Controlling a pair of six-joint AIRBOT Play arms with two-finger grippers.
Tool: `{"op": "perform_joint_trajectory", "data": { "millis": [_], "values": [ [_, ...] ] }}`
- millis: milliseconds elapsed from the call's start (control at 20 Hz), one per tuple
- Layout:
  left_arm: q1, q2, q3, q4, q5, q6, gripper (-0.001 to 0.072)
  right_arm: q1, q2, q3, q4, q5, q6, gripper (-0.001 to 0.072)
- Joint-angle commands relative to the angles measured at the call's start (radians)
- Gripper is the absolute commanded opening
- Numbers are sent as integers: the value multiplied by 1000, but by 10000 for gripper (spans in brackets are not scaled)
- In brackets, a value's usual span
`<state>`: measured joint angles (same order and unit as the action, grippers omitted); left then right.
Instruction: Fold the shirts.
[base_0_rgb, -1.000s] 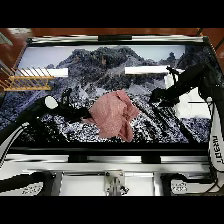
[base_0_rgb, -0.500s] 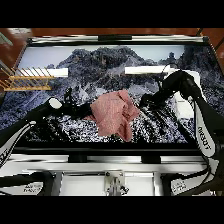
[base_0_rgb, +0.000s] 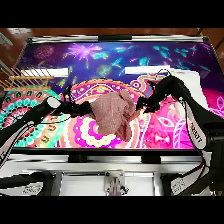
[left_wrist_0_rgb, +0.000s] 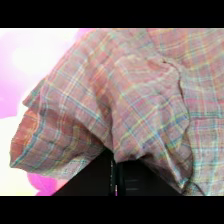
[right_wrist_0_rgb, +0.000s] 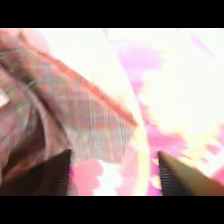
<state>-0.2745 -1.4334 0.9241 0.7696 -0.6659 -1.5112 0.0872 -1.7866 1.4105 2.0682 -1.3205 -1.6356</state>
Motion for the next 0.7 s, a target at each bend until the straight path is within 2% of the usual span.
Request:
{"op": "perform_joint_trajectory", "data": {
  "millis": [0, 100, 150, 250, 400, 500, 650],
  "values": [
    [1, 15, 13, 0, 1, 26, 26, 32, -32, 0, -2, 43, 27, 354],
    [1, 16, 27, 0, 1, 27, 26, 48, -30, 2, 0, 92, 47, 118],
    [2, 18, 37, 0, 0, 31, 26, 47, -24, 7, -3, 95, 46, 51],
    [8, 35, 70, 0, -13, 106, 26, 45, 9, 34, -53, 92, 32, 51],
    [62, 92, 181, 7, -114, 222, 25, 32, 128, 123, -227, 90, 30, 51],
    [97, 156, 317, 113, -219, 309, 24, 17, 238, 216, -318, 104, 16, 51],
    [114, 266, 589, 319, -301, 311, 23, 7, 421, 378, -351, 205, -47, 51]
  ]
}}
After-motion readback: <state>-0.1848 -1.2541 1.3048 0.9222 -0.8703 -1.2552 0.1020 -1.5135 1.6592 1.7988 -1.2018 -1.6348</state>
